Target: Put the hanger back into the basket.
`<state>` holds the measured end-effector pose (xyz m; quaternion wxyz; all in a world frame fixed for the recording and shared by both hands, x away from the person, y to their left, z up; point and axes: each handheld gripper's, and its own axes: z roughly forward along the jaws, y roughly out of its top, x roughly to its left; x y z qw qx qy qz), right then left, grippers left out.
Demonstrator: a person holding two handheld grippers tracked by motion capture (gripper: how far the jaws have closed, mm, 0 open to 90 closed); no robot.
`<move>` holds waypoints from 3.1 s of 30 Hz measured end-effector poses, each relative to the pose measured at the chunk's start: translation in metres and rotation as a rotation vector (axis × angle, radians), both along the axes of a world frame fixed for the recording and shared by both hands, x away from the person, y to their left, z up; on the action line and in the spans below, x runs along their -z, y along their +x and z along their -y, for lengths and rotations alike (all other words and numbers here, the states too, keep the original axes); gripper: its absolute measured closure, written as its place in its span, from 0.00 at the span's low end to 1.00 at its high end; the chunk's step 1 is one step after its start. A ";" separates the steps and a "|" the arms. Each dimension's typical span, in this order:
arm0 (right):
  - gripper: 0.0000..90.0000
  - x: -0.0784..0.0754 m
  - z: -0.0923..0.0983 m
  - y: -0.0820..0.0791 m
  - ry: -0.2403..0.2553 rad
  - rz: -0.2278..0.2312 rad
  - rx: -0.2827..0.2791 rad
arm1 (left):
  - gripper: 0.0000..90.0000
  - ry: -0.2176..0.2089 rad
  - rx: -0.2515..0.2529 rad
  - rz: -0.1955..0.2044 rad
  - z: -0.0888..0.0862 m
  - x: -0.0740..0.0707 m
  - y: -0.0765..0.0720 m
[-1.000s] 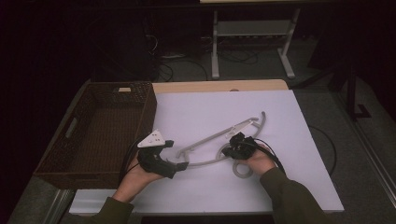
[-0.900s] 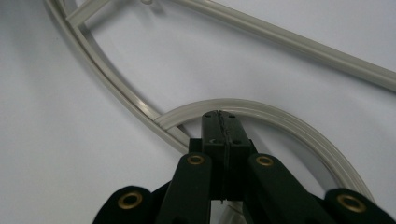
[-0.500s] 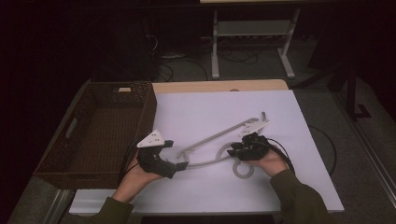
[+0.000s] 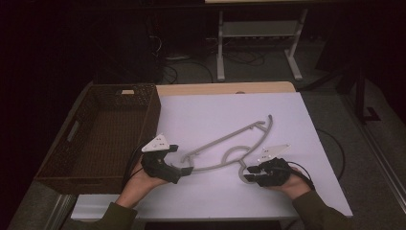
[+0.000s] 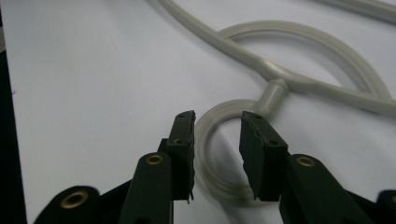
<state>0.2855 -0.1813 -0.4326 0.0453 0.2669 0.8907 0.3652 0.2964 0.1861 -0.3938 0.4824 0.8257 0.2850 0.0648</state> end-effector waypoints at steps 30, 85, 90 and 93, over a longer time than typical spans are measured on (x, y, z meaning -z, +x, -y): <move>0.88 0.013 -0.010 -0.005 -0.062 0.032 -0.079 | 0.00 0.003 -0.001 -0.003 0.001 0.001 0.000; 0.88 -0.023 -0.007 0.004 0.035 -0.015 -0.092 | 0.43 0.277 0.282 -0.072 0.100 0.042 0.051; 0.88 -0.026 -0.006 0.004 0.040 -0.010 -0.093 | 0.59 0.273 0.297 -0.081 0.105 0.045 0.055; 0.88 -0.026 -0.006 0.004 0.040 -0.007 -0.094 | 0.66 0.273 0.293 -0.082 0.105 0.046 0.056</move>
